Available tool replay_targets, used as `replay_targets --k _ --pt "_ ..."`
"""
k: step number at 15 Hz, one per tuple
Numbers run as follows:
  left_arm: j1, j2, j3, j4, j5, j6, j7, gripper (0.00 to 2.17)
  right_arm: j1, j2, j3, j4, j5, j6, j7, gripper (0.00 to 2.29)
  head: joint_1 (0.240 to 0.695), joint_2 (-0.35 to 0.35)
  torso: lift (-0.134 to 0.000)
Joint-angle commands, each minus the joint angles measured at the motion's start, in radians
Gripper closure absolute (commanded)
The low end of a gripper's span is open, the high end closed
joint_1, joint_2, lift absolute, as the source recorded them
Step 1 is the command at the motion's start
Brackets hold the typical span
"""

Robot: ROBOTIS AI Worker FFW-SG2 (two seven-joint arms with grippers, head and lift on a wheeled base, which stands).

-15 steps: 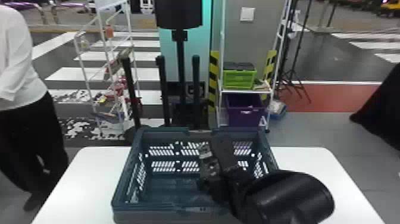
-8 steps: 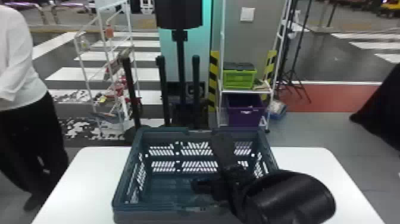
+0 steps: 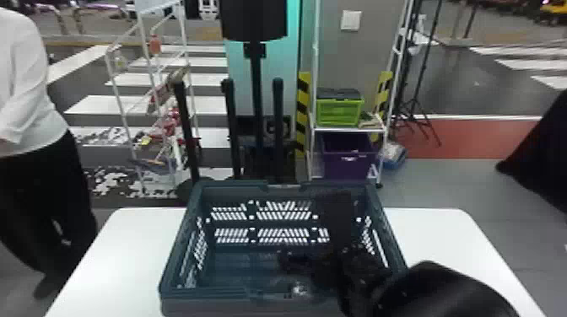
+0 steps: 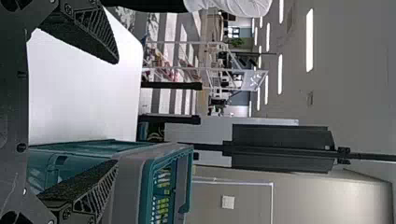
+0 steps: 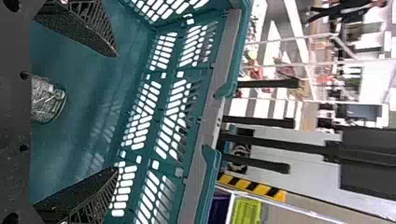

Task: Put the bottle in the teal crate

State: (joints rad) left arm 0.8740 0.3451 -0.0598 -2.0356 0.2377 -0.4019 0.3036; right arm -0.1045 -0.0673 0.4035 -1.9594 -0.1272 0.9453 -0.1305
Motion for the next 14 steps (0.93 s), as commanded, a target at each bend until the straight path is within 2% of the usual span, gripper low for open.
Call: replay_targets --k 1,4,5,10,14 --pt "0.0 0.0 0.0 -0.002 0.0 -0.001 0.0 0.12 0.103 -0.043 -0.029 -0.098 0.009 -0.081 0.0 0.01 0.499 0.0 0.0" --pt "-0.007 0.002 0.0 -0.003 0.0 0.005 -0.011 0.13 0.259 -0.1 -0.075 -0.205 0.011 -0.228 0.0 0.06 0.499 0.0 0.0" --pt "-0.012 0.002 0.0 -0.003 0.0 0.015 -0.011 0.13 0.309 -0.109 -0.089 -0.223 0.011 -0.299 0.0 0.08 0.499 0.0 0.0" --pt "-0.029 0.006 -0.008 -0.005 0.0 0.033 -0.011 0.13 0.566 -0.114 -0.158 -0.246 0.012 -0.728 0.0 0.1 0.499 0.0 0.0" --pt "-0.032 0.008 -0.012 -0.005 0.0 0.033 -0.011 0.13 0.715 -0.108 -0.195 -0.234 0.012 -0.967 -0.001 0.11 0.499 0.0 0.0"
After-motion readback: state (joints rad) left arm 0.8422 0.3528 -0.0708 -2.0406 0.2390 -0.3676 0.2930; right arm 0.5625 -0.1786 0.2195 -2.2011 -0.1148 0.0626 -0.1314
